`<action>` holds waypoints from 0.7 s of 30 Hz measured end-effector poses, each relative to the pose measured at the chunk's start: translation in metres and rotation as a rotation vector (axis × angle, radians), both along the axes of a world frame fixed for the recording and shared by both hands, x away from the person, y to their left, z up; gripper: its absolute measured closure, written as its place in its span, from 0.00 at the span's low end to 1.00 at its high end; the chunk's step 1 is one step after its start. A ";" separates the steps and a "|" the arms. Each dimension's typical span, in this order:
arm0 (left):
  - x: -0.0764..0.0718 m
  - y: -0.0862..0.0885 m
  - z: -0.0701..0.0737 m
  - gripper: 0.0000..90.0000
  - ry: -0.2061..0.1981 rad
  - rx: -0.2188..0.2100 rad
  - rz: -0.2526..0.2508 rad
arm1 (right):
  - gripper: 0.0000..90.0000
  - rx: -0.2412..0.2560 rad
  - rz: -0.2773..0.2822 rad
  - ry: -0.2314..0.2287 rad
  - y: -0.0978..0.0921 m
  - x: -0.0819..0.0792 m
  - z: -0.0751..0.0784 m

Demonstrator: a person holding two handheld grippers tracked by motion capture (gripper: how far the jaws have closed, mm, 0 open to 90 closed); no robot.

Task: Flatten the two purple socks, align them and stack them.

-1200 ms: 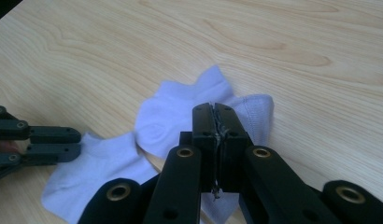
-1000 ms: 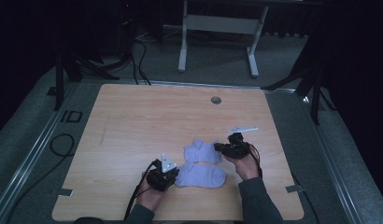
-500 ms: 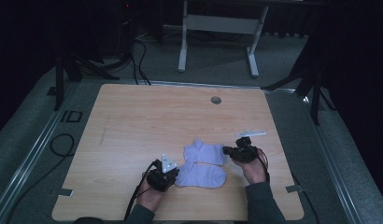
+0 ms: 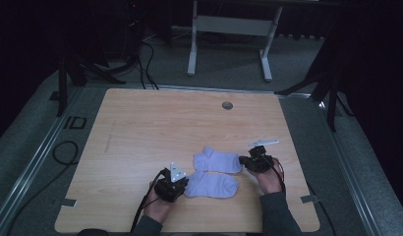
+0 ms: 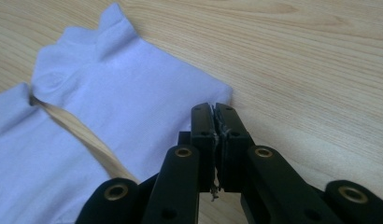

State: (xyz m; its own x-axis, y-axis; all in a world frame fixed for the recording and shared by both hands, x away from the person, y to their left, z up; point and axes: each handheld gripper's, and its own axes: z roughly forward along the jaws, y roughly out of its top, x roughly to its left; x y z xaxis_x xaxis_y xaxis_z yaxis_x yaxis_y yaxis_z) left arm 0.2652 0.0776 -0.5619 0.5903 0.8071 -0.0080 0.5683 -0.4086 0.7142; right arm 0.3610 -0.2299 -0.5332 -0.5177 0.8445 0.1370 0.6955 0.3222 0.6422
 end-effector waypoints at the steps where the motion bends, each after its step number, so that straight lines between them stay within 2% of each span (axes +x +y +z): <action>1: 0.000 0.000 0.000 0.91 0.003 -0.002 0.000 | 0.96 -0.011 -0.001 -0.004 0.000 0.000 0.000; 14: -0.002 0.000 0.001 0.90 0.010 -0.004 -0.030 | 0.95 -0.062 -0.003 0.009 0.000 0.002 -0.006; 17: -0.002 0.001 0.000 0.87 0.005 -0.008 -0.039 | 0.90 -0.077 -0.005 0.023 -0.003 0.003 -0.007; 21: -0.001 0.002 0.000 0.84 -0.001 -0.022 -0.055 | 0.75 -0.083 -0.029 0.002 -0.009 0.003 -0.004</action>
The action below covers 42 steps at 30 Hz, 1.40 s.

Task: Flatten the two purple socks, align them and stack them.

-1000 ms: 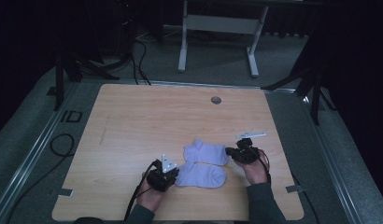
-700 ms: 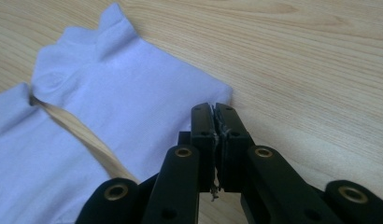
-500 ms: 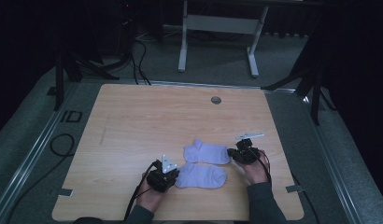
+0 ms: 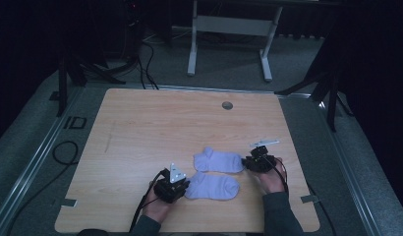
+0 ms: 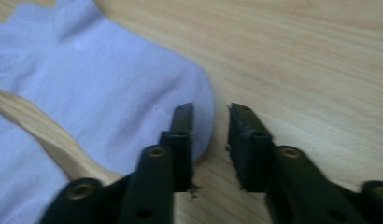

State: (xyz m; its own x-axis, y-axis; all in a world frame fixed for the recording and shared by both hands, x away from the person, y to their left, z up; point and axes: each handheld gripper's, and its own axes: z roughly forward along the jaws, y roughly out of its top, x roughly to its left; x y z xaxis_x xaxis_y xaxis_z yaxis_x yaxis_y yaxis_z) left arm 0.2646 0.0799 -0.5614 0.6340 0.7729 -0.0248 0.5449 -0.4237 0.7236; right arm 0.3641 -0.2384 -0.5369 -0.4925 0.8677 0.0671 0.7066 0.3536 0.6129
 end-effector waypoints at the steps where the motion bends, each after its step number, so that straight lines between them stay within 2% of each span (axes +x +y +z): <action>1: 0.000 0.000 0.000 0.83 -0.004 -0.007 -0.010 | 0.73 0.005 -0.001 -0.009 -0.001 0.000 0.002; 6: 0.001 0.001 0.001 0.75 0.004 -0.046 -0.036 | 0.66 0.028 0.035 -0.053 0.002 -0.003 0.012; 8: 0.001 0.001 0.002 0.73 0.004 -0.046 -0.044 | 0.65 0.026 0.063 -0.072 0.007 -0.005 0.016; 11: 0.001 0.003 0.004 0.70 0.001 -0.070 -0.044 | 0.65 0.014 0.119 -0.105 0.017 -0.008 0.024; 14: 0.002 0.005 0.005 0.69 -0.002 -0.073 -0.035 | 0.66 -0.001 0.187 -0.136 0.030 -0.009 0.030; 17: 0.004 0.008 0.005 0.69 0.002 -0.075 -0.024 | 0.66 -0.003 0.252 -0.146 0.045 -0.007 0.031; 24: 0.005 0.011 0.005 0.69 0.001 -0.070 -0.016 | 0.66 -0.051 0.407 -0.122 0.082 0.002 0.019; 27: 0.006 0.012 0.006 0.68 0.002 -0.072 -0.011 | 0.65 -0.078 0.457 -0.110 0.096 0.007 0.015; 32: 0.007 0.014 0.005 0.68 0.007 -0.073 -0.005 | 0.62 -0.077 0.480 -0.086 0.111 0.016 0.010; 33: 0.007 0.015 0.006 0.68 0.007 -0.076 -0.002 | 0.62 -0.088 0.485 -0.061 0.117 0.022 0.006; 38: 0.007 0.015 0.006 0.68 0.008 -0.077 0.001 | 0.57 -0.098 0.473 0.007 0.123 0.031 -0.007; 42: 0.007 0.015 0.006 0.68 0.009 -0.081 0.005 | 0.63 -0.105 0.461 0.006 0.124 0.033 -0.007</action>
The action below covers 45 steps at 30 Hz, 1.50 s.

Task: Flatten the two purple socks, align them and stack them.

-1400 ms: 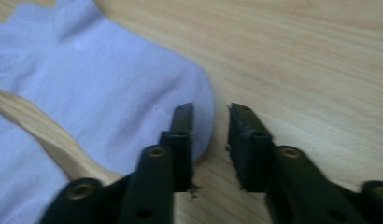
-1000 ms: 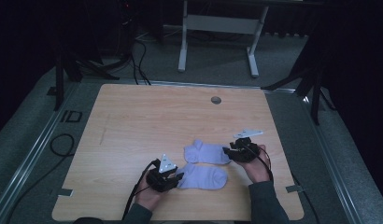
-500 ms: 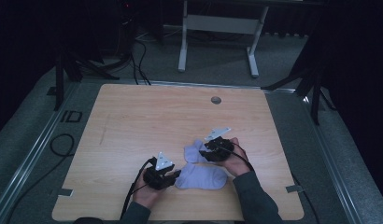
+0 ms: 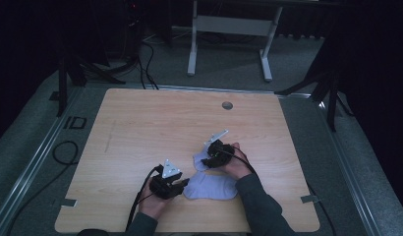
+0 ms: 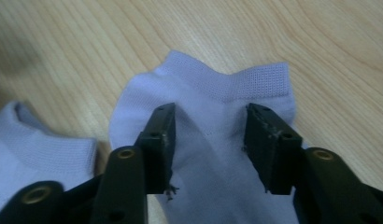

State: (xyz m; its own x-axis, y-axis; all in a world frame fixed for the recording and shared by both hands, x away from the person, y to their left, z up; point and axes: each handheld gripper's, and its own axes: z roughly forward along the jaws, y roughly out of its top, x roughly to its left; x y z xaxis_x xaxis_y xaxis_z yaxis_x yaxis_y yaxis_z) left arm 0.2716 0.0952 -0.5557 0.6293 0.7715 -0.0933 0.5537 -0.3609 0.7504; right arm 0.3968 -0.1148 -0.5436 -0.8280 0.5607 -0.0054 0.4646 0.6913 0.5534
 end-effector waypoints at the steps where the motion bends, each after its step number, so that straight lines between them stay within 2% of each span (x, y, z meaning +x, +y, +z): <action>1: 0.000 0.000 0.000 0.68 0.000 0.002 -0.002 | 0.66 -0.003 -0.010 0.000 0.000 0.001 0.000; 3: -0.001 0.001 0.001 0.68 -0.002 0.001 -0.001 | 0.75 -0.007 -0.022 -0.003 -0.001 0.003 0.001; 4: -0.001 0.001 0.001 0.68 -0.002 0.001 -0.001 | 0.75 -0.007 -0.022 -0.003 -0.001 0.003 0.001; 5: -0.001 0.001 0.001 0.68 0.000 -0.003 0.001 | 0.84 -0.004 -0.040 -0.003 -0.004 0.005 0.001; 9: 0.000 0.002 0.001 0.68 0.003 -0.004 0.003 | 0.92 -0.011 -0.063 -0.004 -0.005 0.006 0.002; 11: 0.000 0.002 0.001 0.68 0.002 -0.003 0.003 | 0.94 -0.018 -0.070 -0.007 -0.004 0.006 0.002; 16: -0.001 0.002 0.002 0.67 -0.001 -0.009 0.005 | 0.94 0.025 -0.120 0.008 -0.011 0.006 0.004; 22: -0.001 0.004 0.003 0.67 -0.003 -0.007 0.008 | 0.94 0.104 -0.123 -0.027 -0.027 -0.006 0.019; 25: -0.001 0.004 0.003 0.67 -0.002 -0.005 0.007 | 0.94 0.128 -0.134 -0.036 -0.034 -0.012 0.023; 27: -0.001 0.003 0.003 0.66 -0.004 -0.004 0.004 | 0.94 0.184 -0.155 -0.054 -0.049 -0.022 0.030; 28: -0.002 0.003 0.003 0.66 -0.005 -0.002 0.001 | 0.94 0.184 -0.155 -0.054 -0.049 -0.022 0.030; 30: -0.002 0.002 0.003 0.66 -0.005 0.001 -0.003 | 0.94 0.222 -0.168 -0.068 -0.059 -0.027 0.034; 33: -0.002 0.002 0.002 0.66 -0.003 -0.004 -0.001 | 0.94 0.252 -0.182 -0.077 -0.068 -0.031 0.037; 34: -0.002 0.002 0.002 0.66 -0.003 -0.003 0.000 | 0.94 0.302 -0.190 -0.079 -0.078 -0.037 0.042; 45: -0.001 0.003 0.003 0.66 -0.008 -0.002 0.004 | 0.94 0.348 -0.192 -0.122 -0.094 -0.053 0.060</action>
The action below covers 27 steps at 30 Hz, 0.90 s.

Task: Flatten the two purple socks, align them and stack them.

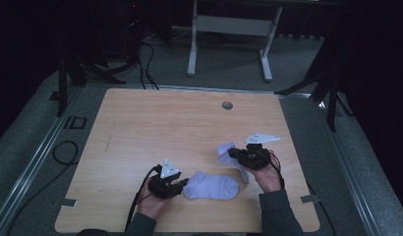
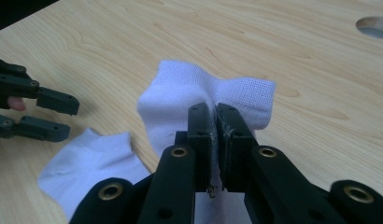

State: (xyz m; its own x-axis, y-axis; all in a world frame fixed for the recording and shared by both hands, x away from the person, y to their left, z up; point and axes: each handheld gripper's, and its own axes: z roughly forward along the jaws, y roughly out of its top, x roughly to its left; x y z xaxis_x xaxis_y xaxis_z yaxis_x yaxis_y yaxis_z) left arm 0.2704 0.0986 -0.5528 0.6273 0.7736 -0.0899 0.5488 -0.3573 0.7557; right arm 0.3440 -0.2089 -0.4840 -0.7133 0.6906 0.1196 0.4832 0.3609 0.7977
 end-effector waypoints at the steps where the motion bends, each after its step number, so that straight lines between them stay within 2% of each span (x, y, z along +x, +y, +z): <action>1: 0.000 0.000 0.000 0.66 0.000 -0.002 0.001 | 0.94 0.003 0.001 -0.003 -0.001 -0.002 0.001; 11: 0.000 0.001 0.000 0.66 0.002 -0.002 0.005 | 0.94 0.089 0.039 -0.027 -0.008 -0.022 0.018; 27: 0.000 0.001 0.001 0.66 -0.005 -0.002 0.012 | 0.93 0.098 0.065 -0.045 0.008 -0.043 0.018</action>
